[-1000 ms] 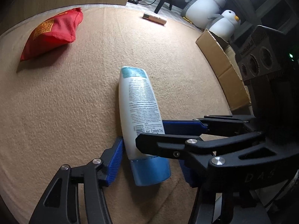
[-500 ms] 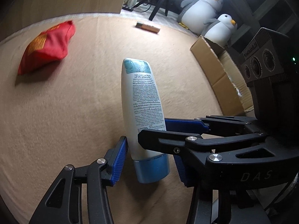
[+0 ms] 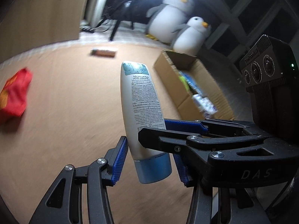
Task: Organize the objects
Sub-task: 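Carry the tube into the box with both tools and release it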
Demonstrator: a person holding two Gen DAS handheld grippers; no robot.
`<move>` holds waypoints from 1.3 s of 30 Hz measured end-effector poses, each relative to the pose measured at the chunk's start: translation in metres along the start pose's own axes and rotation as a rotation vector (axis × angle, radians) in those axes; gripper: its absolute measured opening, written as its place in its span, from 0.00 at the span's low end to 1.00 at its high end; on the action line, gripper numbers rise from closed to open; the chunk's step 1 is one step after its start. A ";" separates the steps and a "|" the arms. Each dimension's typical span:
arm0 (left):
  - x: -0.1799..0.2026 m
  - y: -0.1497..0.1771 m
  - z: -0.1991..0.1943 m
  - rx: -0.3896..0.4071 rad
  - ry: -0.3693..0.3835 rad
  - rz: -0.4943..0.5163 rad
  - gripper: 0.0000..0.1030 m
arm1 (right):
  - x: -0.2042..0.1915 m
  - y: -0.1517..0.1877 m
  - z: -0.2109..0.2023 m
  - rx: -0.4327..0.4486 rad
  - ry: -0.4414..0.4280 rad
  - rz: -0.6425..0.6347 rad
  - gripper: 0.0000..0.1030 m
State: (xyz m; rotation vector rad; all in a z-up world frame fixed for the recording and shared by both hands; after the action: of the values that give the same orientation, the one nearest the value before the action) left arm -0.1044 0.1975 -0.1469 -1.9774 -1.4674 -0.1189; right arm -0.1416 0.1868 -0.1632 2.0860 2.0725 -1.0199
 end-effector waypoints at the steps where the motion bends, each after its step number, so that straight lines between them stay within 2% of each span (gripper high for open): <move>1: 0.011 -0.006 0.004 0.003 0.009 0.014 0.49 | 0.007 -0.003 -0.007 0.012 0.008 0.006 0.36; 12: 0.102 -0.036 0.044 -0.007 0.090 0.117 0.49 | 0.078 -0.016 -0.078 0.114 0.087 0.074 0.36; 22: 0.159 -0.033 0.083 -0.052 0.102 0.197 0.49 | 0.131 -0.003 -0.110 0.140 0.138 0.135 0.36; 25: 0.166 -0.032 0.085 -0.047 0.084 0.219 0.53 | 0.141 0.001 -0.114 0.144 0.146 0.152 0.37; 28: 0.169 -0.033 0.086 -0.032 0.053 0.233 0.68 | 0.151 0.003 -0.119 0.150 0.188 0.160 0.44; 30: 0.167 -0.033 0.084 -0.027 0.046 0.231 0.69 | 0.157 0.004 -0.122 0.155 0.212 0.167 0.53; 33: 0.163 -0.034 0.082 -0.021 0.036 0.222 0.69 | 0.163 0.004 -0.127 0.168 0.247 0.172 0.53; 39: 0.149 -0.030 0.072 -0.016 0.018 0.205 0.69 | 0.160 0.006 -0.128 0.176 0.256 0.167 0.53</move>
State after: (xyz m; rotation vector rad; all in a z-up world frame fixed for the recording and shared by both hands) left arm -0.0986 0.3638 -0.1234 -2.1208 -1.2475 -0.0587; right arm -0.0994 0.3859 -0.1390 2.5498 1.9278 -0.9900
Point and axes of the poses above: each gripper's, at about its wrist camera, not at the fingertips, and z roughly the way its jaws point, x to its right, y to its underside, the point moved 9 cm from there along z, roughly the way its jaws point, and after that the axes turned 5 degrees about -z, right-handed, at the moved point
